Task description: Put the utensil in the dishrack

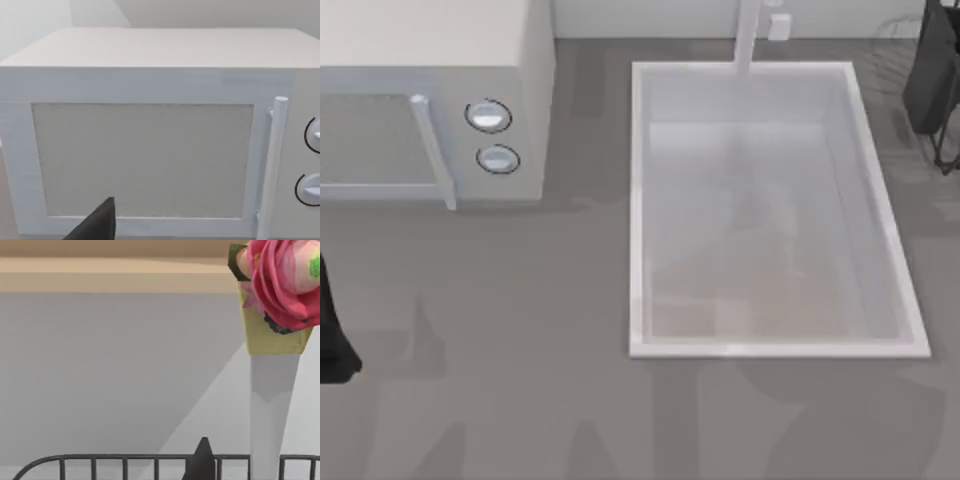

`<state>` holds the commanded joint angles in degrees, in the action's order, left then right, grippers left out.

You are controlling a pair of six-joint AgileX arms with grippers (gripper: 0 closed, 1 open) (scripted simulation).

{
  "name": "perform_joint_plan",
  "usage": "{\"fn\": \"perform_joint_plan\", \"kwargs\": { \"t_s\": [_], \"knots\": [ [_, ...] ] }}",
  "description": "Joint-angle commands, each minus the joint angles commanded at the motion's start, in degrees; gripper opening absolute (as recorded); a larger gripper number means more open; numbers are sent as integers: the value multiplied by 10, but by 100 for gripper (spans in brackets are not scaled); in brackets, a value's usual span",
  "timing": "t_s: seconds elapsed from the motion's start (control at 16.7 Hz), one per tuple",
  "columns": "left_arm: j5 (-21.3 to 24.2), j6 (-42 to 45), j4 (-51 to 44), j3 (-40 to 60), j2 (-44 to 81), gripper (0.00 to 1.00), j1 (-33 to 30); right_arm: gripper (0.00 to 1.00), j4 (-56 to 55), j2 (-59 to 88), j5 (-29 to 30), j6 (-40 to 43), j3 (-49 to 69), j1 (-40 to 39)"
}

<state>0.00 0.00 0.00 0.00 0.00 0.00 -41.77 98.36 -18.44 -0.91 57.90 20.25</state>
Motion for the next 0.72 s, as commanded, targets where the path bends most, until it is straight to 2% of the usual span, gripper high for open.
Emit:
{"fn": "perform_joint_plan", "kwargs": {
  "t_s": [0.18, 0.48, 0.72],
  "knots": [
    [0, 0, 0, 0, 0, 100, 0, 0, -50, 42, 23, 0, -16, -24],
    [0, 0, 0, 0, 0, 100, 0, 0, -54, 46, 26, 0, -18, -27],
    [0, 0, 0, 0, 0, 100, 0, 30, -54, 46, 26, 0, -18, -27]
  ]
}}
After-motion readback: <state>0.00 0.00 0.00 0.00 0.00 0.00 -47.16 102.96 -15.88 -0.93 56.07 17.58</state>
